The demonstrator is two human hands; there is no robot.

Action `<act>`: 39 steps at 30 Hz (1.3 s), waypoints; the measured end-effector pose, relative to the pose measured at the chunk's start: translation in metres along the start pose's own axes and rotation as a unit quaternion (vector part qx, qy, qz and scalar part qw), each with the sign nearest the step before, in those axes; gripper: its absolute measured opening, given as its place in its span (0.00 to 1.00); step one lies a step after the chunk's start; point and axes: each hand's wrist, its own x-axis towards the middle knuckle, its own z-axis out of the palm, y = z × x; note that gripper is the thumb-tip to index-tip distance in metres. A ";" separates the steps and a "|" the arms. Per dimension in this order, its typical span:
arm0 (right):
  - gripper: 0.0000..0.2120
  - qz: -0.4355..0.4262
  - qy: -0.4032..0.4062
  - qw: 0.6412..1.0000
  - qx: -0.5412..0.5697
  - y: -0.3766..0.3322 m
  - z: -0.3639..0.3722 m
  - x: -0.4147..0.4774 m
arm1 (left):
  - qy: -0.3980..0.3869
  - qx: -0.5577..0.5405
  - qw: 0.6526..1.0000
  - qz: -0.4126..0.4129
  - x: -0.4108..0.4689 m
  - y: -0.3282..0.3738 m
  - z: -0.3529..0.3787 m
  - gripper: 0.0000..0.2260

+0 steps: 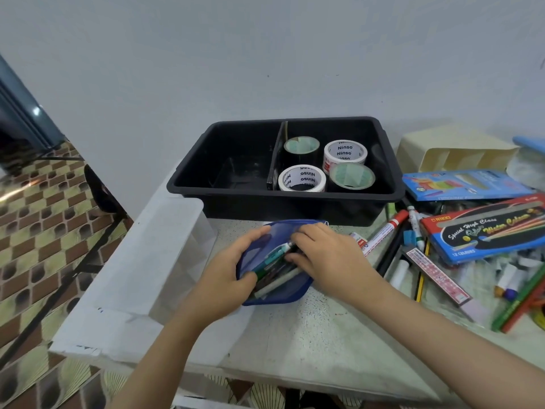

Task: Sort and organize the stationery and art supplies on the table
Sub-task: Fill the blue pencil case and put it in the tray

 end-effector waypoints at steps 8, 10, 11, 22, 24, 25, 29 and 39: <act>0.20 -0.047 -0.139 0.985 0.092 0.024 -0.022 -0.005 | 0.042 0.056 0.997 0.039 0.007 -0.002 -0.002 0.25; 0.13 -0.048 -0.124 0.989 0.070 0.027 -0.022 -0.006 | 0.037 0.100 0.993 0.047 0.008 -0.002 -0.002 0.25; 0.13 -0.056 -0.100 0.992 0.057 0.027 -0.020 -0.007 | 0.037 0.124 0.990 0.052 0.008 -0.001 -0.002 0.25; 0.06 0.135 0.113 0.974 0.145 0.046 -0.024 -0.051 | -0.042 0.191 0.977 0.079 -0.004 -0.017 0.021 0.17; 0.04 0.209 0.122 0.968 0.071 0.064 -0.030 -0.054 | -0.040 0.246 0.963 0.102 -0.005 -0.025 0.022 0.17; 0.04 0.241 0.116 0.963 0.022 0.073 -0.033 -0.055 | -0.037 0.264 0.958 0.110 -0.005 -0.027 0.023 0.19; 0.05 0.303 0.049 0.939 -0.157 0.101 -0.041 -0.058 | -0.022 0.304 0.944 0.123 -0.005 -0.019 0.026 0.22; 0.13 0.277 -0.119 0.909 -0.287 0.111 -0.053 -0.039 | 0.006 0.184 0.979 0.082 0.024 0.010 0.058 0.14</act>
